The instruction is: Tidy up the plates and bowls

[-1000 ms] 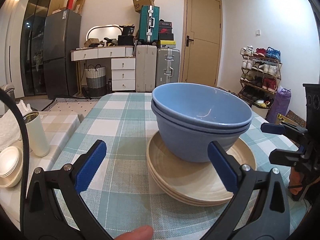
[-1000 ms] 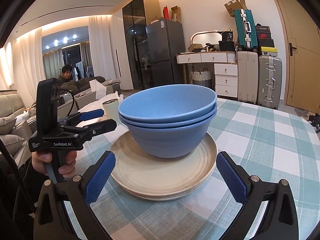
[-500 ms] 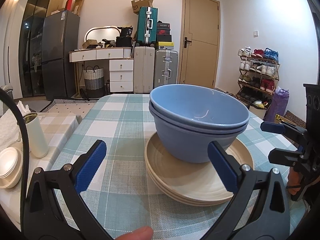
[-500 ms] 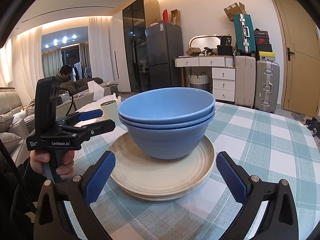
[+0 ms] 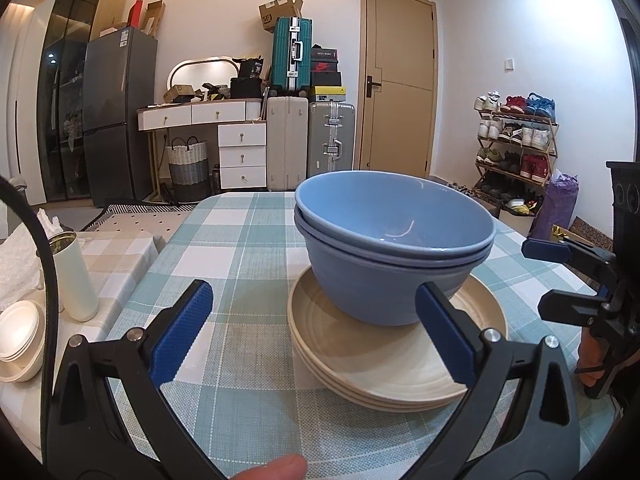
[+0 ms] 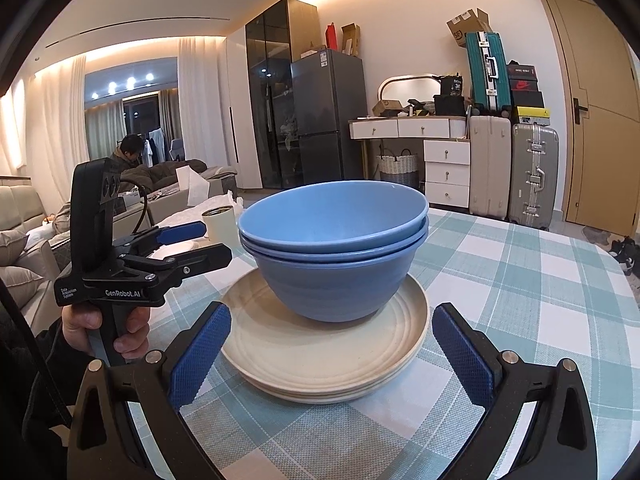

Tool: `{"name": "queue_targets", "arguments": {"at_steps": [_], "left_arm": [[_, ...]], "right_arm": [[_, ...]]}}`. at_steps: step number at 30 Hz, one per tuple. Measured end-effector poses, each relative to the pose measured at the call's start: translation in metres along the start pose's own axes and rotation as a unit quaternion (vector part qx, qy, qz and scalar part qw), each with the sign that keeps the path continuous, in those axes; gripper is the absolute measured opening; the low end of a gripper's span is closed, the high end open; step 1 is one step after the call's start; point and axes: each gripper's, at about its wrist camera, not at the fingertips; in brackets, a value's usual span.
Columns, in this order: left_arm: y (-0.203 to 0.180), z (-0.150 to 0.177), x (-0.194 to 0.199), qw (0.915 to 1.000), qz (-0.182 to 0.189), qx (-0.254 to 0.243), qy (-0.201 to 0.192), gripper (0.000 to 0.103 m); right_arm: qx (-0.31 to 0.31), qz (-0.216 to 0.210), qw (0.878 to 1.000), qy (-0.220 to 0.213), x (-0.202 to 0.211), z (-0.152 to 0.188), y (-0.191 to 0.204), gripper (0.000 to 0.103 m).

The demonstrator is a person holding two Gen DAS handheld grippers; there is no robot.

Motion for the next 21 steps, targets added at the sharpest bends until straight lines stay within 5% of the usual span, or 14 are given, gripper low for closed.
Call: {"name": "queue_targets", "arguments": {"at_steps": [21], "left_arm": [[0.0015, 0.0004, 0.0011, 1.0, -0.001, 0.0, 0.0, 0.101]], "right_arm": [[0.0, 0.001, 1.0, 0.001, 0.0003, -0.0001, 0.0007, 0.103]]}}
Point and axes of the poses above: each gripper's, at about its wrist camera, not at the fingertips, and x roughly against the way its jaws point, y to its left, z to its underside, and after that the axes turned 5 degrees about -x, right-handed
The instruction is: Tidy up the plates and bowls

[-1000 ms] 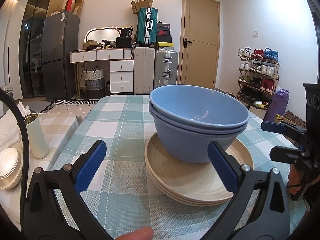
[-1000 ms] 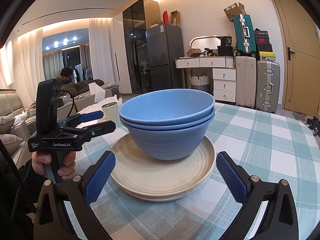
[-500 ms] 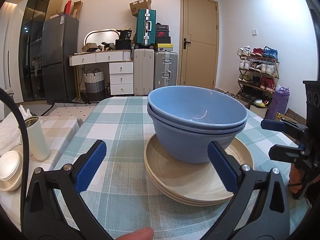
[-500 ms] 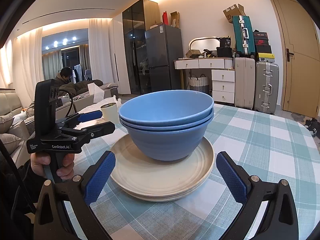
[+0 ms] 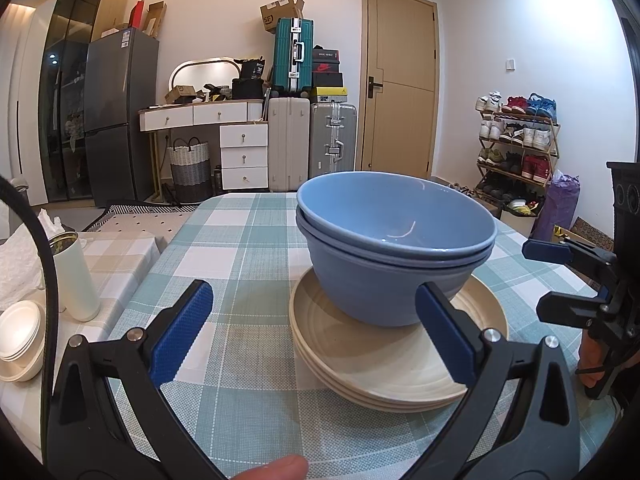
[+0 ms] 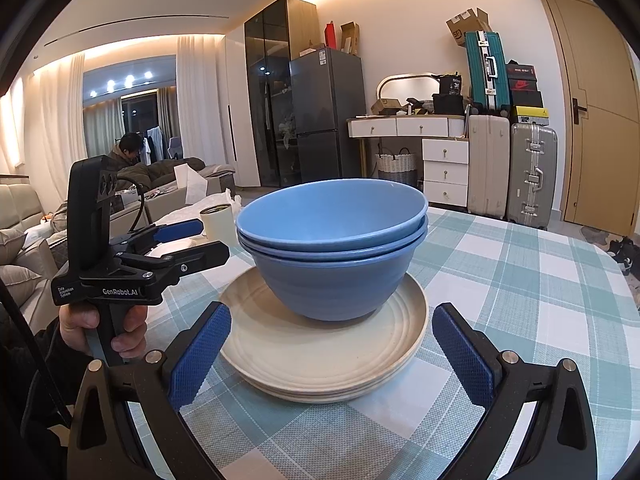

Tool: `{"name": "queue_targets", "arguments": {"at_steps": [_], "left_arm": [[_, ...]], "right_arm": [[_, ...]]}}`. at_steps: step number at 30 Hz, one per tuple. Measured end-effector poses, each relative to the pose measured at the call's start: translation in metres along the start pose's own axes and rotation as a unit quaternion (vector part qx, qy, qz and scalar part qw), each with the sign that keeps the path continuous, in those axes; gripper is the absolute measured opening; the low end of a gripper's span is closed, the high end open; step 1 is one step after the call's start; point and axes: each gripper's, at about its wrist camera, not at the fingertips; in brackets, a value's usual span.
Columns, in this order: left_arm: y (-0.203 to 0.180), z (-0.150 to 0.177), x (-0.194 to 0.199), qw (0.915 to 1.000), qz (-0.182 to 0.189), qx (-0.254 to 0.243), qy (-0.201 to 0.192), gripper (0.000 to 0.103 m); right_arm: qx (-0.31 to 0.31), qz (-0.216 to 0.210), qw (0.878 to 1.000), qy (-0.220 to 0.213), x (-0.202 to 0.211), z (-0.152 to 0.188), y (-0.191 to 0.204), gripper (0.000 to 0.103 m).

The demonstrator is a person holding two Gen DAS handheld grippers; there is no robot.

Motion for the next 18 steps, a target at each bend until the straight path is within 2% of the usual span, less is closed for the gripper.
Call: {"name": "queue_targets", "arguments": {"at_steps": [18], "left_arm": [[0.0029, 0.0002, 0.0021, 1.0, -0.007, 0.003, -0.002, 0.101]], "right_arm": [[0.001, -0.002, 1.0, 0.013, -0.0027, 0.0013, -0.0082, 0.103]]}}
Point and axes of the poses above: each gripper's, at about its wrist camera, not at the fingertips, and x roughly against the way its jaws point, y to its left, z to its underside, and after that the axes turned 5 degrees about -x, right-handed
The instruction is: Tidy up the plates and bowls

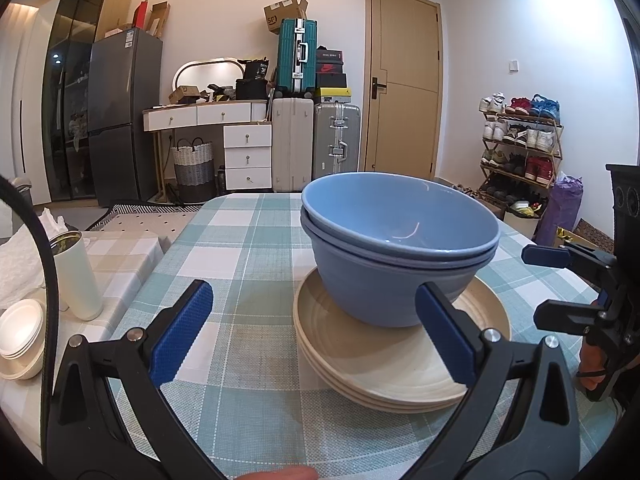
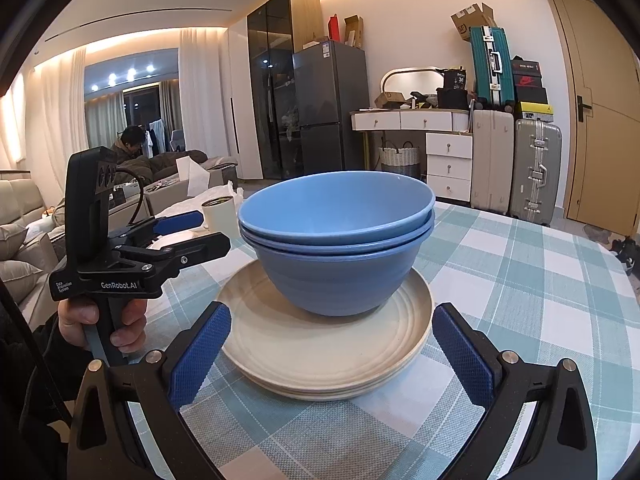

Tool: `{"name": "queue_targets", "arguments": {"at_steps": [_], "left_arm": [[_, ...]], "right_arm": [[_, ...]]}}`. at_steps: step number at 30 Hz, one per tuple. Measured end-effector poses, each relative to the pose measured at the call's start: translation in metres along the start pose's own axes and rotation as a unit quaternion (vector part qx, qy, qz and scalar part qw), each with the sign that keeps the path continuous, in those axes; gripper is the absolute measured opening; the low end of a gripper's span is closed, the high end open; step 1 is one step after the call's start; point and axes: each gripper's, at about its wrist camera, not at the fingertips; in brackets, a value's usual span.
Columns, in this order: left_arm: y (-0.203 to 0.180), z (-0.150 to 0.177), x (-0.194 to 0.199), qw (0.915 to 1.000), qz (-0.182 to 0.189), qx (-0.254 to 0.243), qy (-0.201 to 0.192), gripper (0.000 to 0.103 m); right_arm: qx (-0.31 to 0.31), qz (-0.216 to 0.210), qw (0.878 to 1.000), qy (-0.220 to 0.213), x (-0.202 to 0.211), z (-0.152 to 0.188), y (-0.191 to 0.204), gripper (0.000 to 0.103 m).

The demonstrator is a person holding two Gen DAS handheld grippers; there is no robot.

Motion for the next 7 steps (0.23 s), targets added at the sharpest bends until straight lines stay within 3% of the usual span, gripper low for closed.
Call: {"name": "queue_targets", "arguments": {"at_steps": [7], "left_arm": [[0.003, -0.0002, 0.0016, 1.0, -0.004, 0.005, -0.002, 0.101]], "right_arm": [[-0.009, 0.002, 1.0, 0.007, -0.002, 0.0002, -0.0041, 0.103]]}}
Point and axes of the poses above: each gripper's, at about its wrist camera, not at the fingertips, and x roughly against the way its jaws point, y to its left, z to its underside, and after that the axes turned 5 degrees about -x, right-handed
